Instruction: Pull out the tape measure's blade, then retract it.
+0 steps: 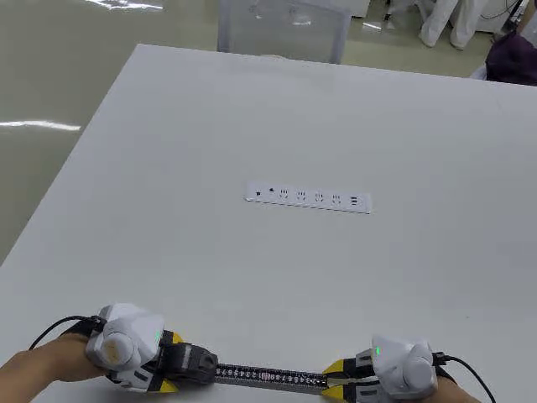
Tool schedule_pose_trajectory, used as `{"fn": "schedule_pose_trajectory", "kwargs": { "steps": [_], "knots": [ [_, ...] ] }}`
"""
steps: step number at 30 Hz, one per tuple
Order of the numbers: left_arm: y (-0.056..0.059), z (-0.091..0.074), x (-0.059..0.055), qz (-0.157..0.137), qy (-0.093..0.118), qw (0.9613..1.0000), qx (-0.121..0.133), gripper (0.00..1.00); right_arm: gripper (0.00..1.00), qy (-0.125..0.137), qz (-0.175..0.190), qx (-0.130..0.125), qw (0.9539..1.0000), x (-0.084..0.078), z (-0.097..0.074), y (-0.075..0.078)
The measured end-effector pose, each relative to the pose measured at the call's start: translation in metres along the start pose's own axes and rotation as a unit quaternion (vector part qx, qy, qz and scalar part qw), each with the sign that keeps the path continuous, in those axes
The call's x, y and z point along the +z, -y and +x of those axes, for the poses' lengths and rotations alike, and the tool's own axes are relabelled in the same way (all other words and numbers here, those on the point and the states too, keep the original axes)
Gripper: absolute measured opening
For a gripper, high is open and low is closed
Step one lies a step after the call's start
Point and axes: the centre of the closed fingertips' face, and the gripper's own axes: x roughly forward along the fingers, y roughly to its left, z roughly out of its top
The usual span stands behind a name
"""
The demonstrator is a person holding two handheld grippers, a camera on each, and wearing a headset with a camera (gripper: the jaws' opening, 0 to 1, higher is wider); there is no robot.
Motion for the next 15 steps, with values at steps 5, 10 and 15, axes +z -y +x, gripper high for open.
{"fn": "schedule_pose_trajectory", "kwargs": {
  "steps": [5,10,15],
  "knots": [
    [0.0001,0.0000,0.0001,0.000,0.000,1.0000,0.000,0.32,0.10,-0.001,0.002,0.000,1.0000,-0.0010,-0.0023,-0.0003],
    [0.0000,0.0005,0.0001,0.001,0.000,1.0000,0.000,0.32,0.10,-0.001,0.004,0.000,1.0000,-0.0024,-0.0049,-0.0007],
    [-0.0002,0.0003,0.0002,0.000,0.000,1.0000,0.000,0.32,0.10,-0.002,0.005,0.001,1.0000,-0.0040,-0.0065,-0.0005]
  ]
}}
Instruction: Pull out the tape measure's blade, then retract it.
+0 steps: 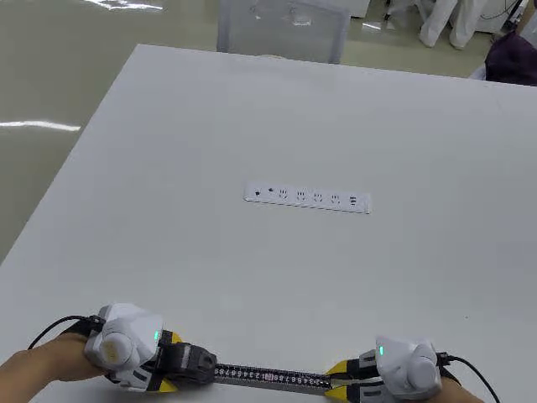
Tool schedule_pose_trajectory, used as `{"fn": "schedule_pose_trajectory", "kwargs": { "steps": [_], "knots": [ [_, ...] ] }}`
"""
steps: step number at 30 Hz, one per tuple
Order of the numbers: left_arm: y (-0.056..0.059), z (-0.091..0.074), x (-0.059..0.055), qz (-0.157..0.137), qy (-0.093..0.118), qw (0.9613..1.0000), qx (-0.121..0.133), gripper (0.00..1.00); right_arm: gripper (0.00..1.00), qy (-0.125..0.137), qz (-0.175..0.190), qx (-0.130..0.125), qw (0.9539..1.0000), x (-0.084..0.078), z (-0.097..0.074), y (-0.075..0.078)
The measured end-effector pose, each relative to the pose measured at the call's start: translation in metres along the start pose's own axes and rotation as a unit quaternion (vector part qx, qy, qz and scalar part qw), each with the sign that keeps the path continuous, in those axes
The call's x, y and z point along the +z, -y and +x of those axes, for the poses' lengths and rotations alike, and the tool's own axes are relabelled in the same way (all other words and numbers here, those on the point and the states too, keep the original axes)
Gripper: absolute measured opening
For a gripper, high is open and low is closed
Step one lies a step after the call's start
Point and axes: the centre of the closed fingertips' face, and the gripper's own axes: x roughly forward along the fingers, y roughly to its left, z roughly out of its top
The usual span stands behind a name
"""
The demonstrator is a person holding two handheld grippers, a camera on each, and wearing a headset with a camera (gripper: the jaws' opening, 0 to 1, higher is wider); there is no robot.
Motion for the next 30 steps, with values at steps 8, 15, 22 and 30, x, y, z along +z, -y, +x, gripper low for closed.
{"fn": "schedule_pose_trajectory", "kwargs": {
  "steps": [8,15,22,30],
  "knots": [
    [0.000,0.000,0.000,-0.001,-0.001,1.0000,0.001,0.32,0.10,-0.001,0.001,-0.003,1.0000,-0.001,-0.004,0.002],
    [0.000,0.000,0.000,-0.002,-0.001,1.0000,0.001,0.32,0.10,-0.002,0.005,-0.004,1.0000,-0.005,-0.008,0.002],
    [0.000,0.000,0.000,-0.003,0.000,1.0000,0.001,0.32,0.10,-0.003,0.004,-0.005,1.0000,-0.006,-0.011,0.003],
    [0.000,0.000,-0.001,-0.003,-0.001,1.0000,0.001,0.32,0.10,-0.003,0.005,-0.006,1.0000,-0.009,-0.013,0.004]
  ]
}}
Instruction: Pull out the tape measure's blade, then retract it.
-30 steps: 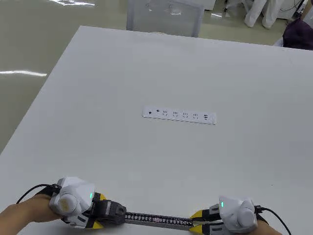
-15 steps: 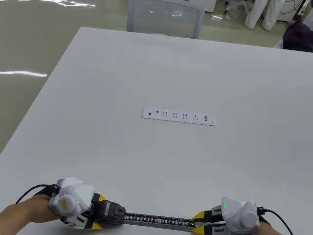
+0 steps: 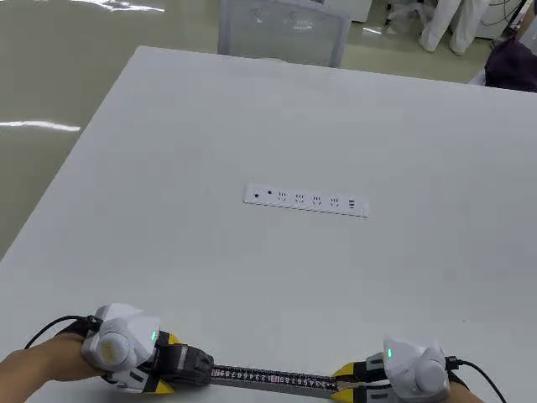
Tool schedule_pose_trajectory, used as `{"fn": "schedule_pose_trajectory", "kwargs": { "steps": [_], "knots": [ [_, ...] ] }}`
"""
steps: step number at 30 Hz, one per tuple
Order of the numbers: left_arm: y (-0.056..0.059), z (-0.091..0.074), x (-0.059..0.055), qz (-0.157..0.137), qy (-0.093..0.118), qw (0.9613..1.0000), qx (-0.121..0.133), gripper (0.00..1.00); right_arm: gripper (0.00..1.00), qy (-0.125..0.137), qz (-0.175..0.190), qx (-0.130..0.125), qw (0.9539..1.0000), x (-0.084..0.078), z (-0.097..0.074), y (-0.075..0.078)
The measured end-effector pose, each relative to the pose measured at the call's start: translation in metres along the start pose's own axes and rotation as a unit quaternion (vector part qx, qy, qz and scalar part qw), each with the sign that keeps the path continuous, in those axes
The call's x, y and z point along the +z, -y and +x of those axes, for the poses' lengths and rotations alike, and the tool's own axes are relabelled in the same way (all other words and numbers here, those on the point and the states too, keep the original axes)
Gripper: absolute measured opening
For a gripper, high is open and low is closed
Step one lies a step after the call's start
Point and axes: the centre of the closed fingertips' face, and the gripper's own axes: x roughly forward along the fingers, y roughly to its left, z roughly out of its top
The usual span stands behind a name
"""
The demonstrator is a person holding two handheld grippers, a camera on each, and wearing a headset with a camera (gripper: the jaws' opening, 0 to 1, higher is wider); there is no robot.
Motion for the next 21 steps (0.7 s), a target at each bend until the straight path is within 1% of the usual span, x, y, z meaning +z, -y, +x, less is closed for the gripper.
{"fn": "schedule_pose_trajectory", "kwargs": {
  "steps": [21],
  "knots": [
    [0.000,0.000,0.000,0.000,-0.002,1.0000,-0.001,0.32,0.10,-0.004,0.010,-0.005,0.9999,-0.010,-0.011,0.000]
  ]
}}
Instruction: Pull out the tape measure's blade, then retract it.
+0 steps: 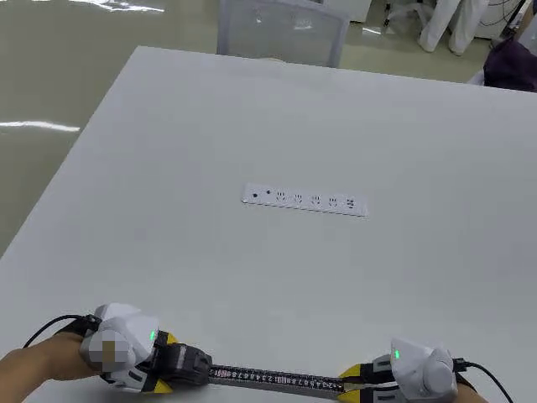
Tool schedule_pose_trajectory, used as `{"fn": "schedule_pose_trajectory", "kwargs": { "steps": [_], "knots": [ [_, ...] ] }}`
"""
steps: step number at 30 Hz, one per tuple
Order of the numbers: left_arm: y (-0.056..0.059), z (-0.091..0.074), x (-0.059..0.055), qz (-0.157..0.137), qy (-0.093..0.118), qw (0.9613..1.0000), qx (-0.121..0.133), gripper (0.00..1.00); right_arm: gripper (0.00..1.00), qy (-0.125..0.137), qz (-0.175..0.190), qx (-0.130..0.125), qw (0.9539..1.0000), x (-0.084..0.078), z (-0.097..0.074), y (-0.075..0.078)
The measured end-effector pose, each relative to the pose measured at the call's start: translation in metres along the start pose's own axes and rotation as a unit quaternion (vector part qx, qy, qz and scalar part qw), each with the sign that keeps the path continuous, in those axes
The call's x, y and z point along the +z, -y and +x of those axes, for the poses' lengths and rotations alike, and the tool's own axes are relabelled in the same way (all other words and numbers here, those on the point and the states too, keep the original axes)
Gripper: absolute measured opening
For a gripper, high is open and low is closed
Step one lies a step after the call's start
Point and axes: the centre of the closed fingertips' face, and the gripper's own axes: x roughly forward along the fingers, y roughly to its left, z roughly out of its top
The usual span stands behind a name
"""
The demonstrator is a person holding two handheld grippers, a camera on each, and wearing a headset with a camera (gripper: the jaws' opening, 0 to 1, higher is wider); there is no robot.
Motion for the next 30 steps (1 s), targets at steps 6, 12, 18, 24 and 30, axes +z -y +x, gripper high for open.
{"fn": "schedule_pose_trajectory", "kwargs": {
  "steps": [6,12,18,24,30],
  "knots": [
    [0.0006,0.0001,0.0009,0.000,-0.002,1.0000,0.000,0.32,0.10,-0.002,0.002,-0.001,1.0000,-0.0042,-0.0038,0.0001],
    [0.0004,0.0004,0.0010,0.000,-0.003,1.0000,-0.001,0.32,0.10,-0.004,0.005,-0.003,1.0000,-0.0073,-0.0060,-0.0001],
    [0.0004,0.0004,0.0020,-0.001,-0.006,1.0000,-0.004,0.32,0.11,-0.012,-0.005,-0.013,0.9998,-0.0090,-0.0031,0.0015],
    [-0.0004,0.0009,0.0007,-0.002,-0.006,1.0000,-0.005,0.32,0.12,-0.021,-0.020,-0.021,0.9993,-0.0082,-0.0013,0.0009],
    [-0.0002,0.0008,0.0008,0.006,-0.008,0.9999,-0.003,0.32,0.13,-0.032,-0.036,-0.023,0.9986,-0.0102,-0.0003,-0.0009]
  ]
}}
